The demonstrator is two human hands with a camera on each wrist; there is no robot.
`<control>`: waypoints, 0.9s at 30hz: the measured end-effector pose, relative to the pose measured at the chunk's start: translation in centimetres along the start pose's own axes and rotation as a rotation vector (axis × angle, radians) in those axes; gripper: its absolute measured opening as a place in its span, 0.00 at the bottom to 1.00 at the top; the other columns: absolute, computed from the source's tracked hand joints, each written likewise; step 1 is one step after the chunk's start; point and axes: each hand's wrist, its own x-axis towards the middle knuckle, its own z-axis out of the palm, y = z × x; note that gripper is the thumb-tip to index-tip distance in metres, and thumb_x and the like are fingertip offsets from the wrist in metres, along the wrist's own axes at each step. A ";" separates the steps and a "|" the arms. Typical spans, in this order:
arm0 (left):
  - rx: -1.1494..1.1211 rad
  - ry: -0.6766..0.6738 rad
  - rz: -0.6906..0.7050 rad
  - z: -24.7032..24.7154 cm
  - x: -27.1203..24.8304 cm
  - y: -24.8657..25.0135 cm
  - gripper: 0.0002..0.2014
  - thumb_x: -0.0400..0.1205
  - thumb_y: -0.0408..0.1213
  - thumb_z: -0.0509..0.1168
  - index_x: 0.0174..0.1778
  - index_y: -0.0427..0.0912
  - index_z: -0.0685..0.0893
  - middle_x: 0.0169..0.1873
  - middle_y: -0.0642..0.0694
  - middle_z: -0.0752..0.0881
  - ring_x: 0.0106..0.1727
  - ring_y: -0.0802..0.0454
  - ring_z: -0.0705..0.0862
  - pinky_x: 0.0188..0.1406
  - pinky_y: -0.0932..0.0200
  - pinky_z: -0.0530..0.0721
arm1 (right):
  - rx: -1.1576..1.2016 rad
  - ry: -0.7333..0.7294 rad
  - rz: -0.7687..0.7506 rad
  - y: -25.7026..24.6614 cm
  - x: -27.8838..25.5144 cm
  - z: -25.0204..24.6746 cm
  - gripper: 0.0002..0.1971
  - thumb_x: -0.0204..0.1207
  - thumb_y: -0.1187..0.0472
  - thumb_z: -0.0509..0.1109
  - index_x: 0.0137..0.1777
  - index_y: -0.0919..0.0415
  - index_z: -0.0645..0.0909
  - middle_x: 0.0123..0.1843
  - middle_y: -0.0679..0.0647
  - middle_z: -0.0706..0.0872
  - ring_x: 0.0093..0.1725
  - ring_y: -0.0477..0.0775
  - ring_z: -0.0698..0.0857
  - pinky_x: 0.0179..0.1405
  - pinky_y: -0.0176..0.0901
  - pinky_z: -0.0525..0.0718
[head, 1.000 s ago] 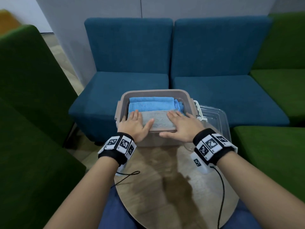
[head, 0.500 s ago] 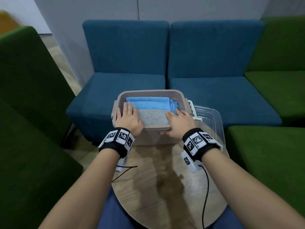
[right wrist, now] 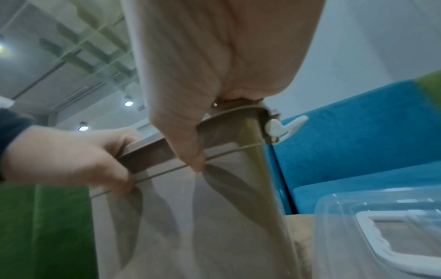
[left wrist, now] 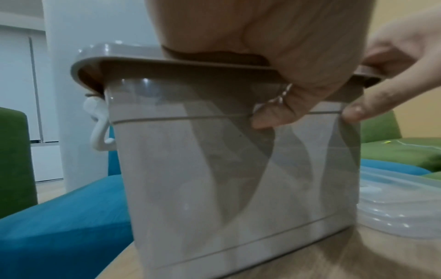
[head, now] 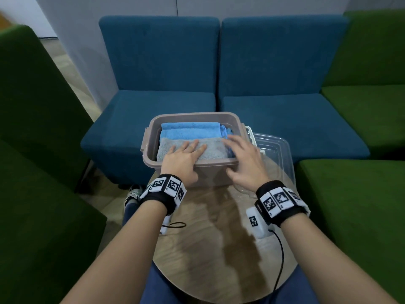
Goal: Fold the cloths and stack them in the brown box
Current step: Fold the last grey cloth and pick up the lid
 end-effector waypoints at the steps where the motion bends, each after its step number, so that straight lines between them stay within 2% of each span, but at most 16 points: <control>1: 0.001 0.001 -0.004 -0.1 0.0 0.0 0.45 0.73 0.35 0.64 0.85 0.60 0.51 0.85 0.53 0.53 0.85 0.51 0.53 0.84 0.45 0.52 | 0.048 0.076 0.067 0.6 -0.4 -0.3 0.41 0.62 0.60 0.76 0.78 0.49 0.69 0.79 0.48 0.69 0.77 0.51 0.67 0.74 0.50 0.61; 3: 0.006 0.001 -0.005 -0.2 0.1 0.0 0.45 0.74 0.33 0.64 0.85 0.60 0.51 0.85 0.53 0.53 0.85 0.51 0.53 0.84 0.45 0.52 | 0.115 0.162 0.244 2.2 -1.1 -0.7 0.44 0.63 0.56 0.77 0.80 0.47 0.64 0.79 0.48 0.66 0.78 0.51 0.65 0.74 0.53 0.60; 4: 0.008 -0.001 -0.003 -0.2 0.1 0.1 0.45 0.74 0.33 0.64 0.85 0.60 0.51 0.85 0.53 0.53 0.85 0.51 0.53 0.84 0.45 0.52 | 0.119 0.132 0.347 3.1 -1.5 -0.9 0.45 0.65 0.55 0.79 0.82 0.47 0.61 0.80 0.50 0.65 0.79 0.52 0.64 0.75 0.57 0.60; 6: 0.014 -0.005 0.000 -0.2 0.1 0.2 0.45 0.74 0.33 0.64 0.85 0.60 0.51 0.85 0.53 0.53 0.85 0.50 0.53 0.84 0.45 0.52 | 0.079 -0.057 0.548 5.7 -2.4 0.1 0.48 0.66 0.52 0.81 0.83 0.50 0.58 0.81 0.54 0.65 0.79 0.57 0.66 0.77 0.62 0.61; 7: 0.017 -0.005 0.000 -0.2 0.1 0.2 0.45 0.74 0.34 0.65 0.85 0.60 0.51 0.85 0.53 0.53 0.85 0.50 0.53 0.84 0.45 0.53 | 0.063 -0.174 0.628 6.7 -2.9 0.9 0.48 0.65 0.49 0.82 0.82 0.50 0.60 0.80 0.54 0.67 0.77 0.58 0.70 0.77 0.62 0.64; 9: 0.017 -0.001 0.001 -0.2 0.1 0.1 0.44 0.74 0.35 0.65 0.84 0.60 0.51 0.85 0.53 0.54 0.85 0.50 0.54 0.84 0.46 0.53 | 0.042 -0.366 0.684 8.1 -4.0 2.6 0.50 0.58 0.39 0.83 0.79 0.47 0.64 0.78 0.53 0.71 0.74 0.58 0.74 0.77 0.63 0.68; 11: 0.013 0.004 0.000 -0.1 0.1 0.1 0.44 0.74 0.36 0.65 0.84 0.60 0.52 0.85 0.53 0.54 0.85 0.50 0.54 0.84 0.47 0.52 | -0.097 -0.484 0.646 8.4 -4.8 4.1 0.54 0.54 0.32 0.81 0.79 0.44 0.62 0.80 0.53 0.67 0.77 0.59 0.70 0.77 0.68 0.64; 13: 0.005 0.003 0.000 -0.1 0.1 0.1 0.44 0.74 0.34 0.64 0.84 0.60 0.52 0.85 0.53 0.54 0.85 0.50 0.54 0.84 0.47 0.52 | -0.225 -0.439 0.631 8.1 -5.0 4.9 0.51 0.57 0.32 0.80 0.80 0.45 0.63 0.81 0.53 0.64 0.79 0.59 0.66 0.75 0.72 0.62; 17: 0.005 0.009 0.006 -0.2 0.1 0.1 0.43 0.76 0.32 0.63 0.84 0.60 0.51 0.85 0.53 0.53 0.85 0.51 0.54 0.84 0.47 0.52 | -0.250 -0.399 0.622 7.1 -5.0 4.6 0.45 0.61 0.35 0.79 0.76 0.51 0.67 0.77 0.53 0.69 0.76 0.60 0.68 0.73 0.76 0.63; 21: 0.014 0.012 0.009 -0.2 0.0 0.2 0.42 0.77 0.28 0.61 0.84 0.60 0.52 0.85 0.54 0.54 0.85 0.51 0.54 0.84 0.47 0.52 | -0.313 -0.386 0.592 6.1 -5.9 3.6 0.42 0.64 0.34 0.74 0.73 0.57 0.70 0.73 0.55 0.74 0.73 0.60 0.72 0.72 0.69 0.69; 25: 0.012 -0.032 0.030 -0.7 -0.1 0.2 0.41 0.78 0.23 0.58 0.84 0.59 0.54 0.84 0.54 0.56 0.84 0.51 0.56 0.84 0.48 0.53 | -0.149 -0.265 0.662 6.3 -6.9 1.8 0.39 0.61 0.31 0.75 0.67 0.53 0.75 0.65 0.50 0.81 0.65 0.57 0.80 0.70 0.62 0.74; 27: 0.022 -0.070 0.036 -0.9 -0.1 0.2 0.41 0.78 0.21 0.57 0.84 0.58 0.54 0.84 0.54 0.56 0.84 0.51 0.57 0.84 0.47 0.53 | -0.079 -0.186 0.714 6.8 -6.6 0.0 0.36 0.62 0.35 0.78 0.66 0.53 0.76 0.64 0.50 0.81 0.64 0.58 0.81 0.71 0.61 0.73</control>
